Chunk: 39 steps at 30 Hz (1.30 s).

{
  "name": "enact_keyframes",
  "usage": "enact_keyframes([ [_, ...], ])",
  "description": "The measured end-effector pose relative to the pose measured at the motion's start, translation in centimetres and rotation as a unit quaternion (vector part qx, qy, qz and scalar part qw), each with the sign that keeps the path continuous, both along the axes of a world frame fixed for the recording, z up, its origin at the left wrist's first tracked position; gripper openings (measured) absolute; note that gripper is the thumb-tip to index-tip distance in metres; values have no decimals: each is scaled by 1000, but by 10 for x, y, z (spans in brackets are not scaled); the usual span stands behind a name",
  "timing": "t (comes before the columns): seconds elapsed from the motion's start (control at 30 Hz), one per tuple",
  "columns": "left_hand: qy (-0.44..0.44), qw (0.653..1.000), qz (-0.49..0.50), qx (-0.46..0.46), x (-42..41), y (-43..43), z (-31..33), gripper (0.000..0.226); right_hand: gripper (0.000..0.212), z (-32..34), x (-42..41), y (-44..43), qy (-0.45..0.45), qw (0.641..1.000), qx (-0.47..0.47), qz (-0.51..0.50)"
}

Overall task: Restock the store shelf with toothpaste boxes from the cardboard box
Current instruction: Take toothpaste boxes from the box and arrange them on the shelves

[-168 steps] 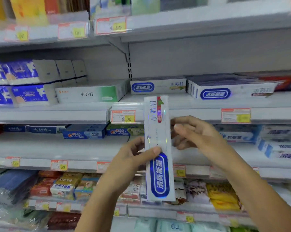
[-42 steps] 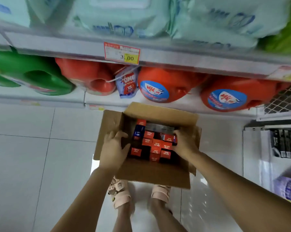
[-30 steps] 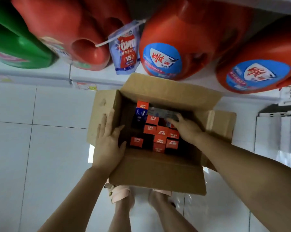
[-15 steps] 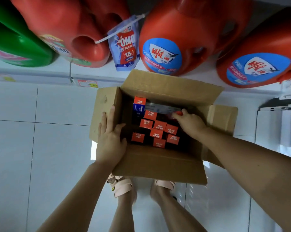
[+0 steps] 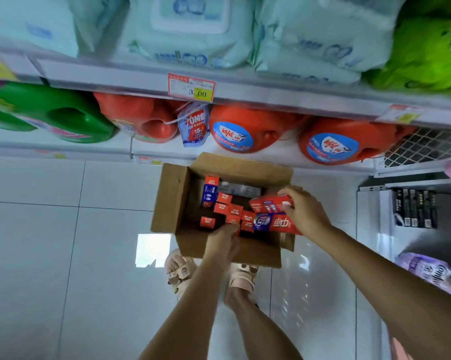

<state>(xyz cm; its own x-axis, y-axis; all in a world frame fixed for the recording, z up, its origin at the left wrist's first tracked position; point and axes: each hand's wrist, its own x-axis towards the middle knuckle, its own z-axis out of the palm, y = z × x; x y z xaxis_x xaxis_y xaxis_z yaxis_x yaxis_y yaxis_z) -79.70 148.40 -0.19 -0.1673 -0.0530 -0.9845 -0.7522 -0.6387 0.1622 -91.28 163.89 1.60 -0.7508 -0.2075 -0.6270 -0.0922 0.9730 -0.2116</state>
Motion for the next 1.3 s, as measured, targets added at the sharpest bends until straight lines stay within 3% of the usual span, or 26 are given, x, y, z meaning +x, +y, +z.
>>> enact_keyframes([
  [0.07, -22, 988, 88, 122, 9, 23, 12, 36, 41, 37, 1, 3, -7, 999, -30, -37],
  [0.13, 29, 973, 128, 192, 15, 44, 33, 64, 39, 73, 4, 6, -17, 992, -89, -84],
  [0.2, 91, 959, 151, 220, 14, 53, 60, 77, 39, 108, 8, 6, -26, 983, -139, -113],
  [0.37, 166, 931, 288, 152, 0, 30, 143, 60, 32, 197, 29, -7, -11, 962, -240, -127],
  [0.43, 206, 920, 294, 155, -2, 19, 177, 72, 27, 230, 39, -14, 4, 949, -288, -128],
  [0.53, 256, 911, 278, 164, -1, 6, 229, 97, 39, 272, 51, -26, 59, 937, -336, -75],
  [0.63, 256, 918, 263, 151, 1, -9, 264, 90, 55, 311, 62, -36, 131, 930, -342, 8],
  [0.73, 271, 909, 272, 163, 1, -27, 295, 97, 40, 345, 72, -44, 190, 913, -349, 95],
  [0.83, 299, 905, 251, 167, 4, -47, 328, 74, 15, 373, 85, -54, 272, 879, -337, 197],
  [0.97, 338, 899, 231, 158, 3, -78, 366, 76, 10, 412, 96, -65, 390, 817, -279, 319],
  [1.03, 366, 891, 224, 150, 0, -89, 383, 94, 26, 429, 99, -67, 408, 797, -248, 369],
  [1.1, 395, 882, 209, 151, 0, -96, 400, 96, 33, 445, 104, -68, 409, 795, -236, 380],
  [1.3, 431, 875, 191, 108, -3, -104, 437, 52, 31, 481, 118, -71, 360, 810, -280, 368],
])
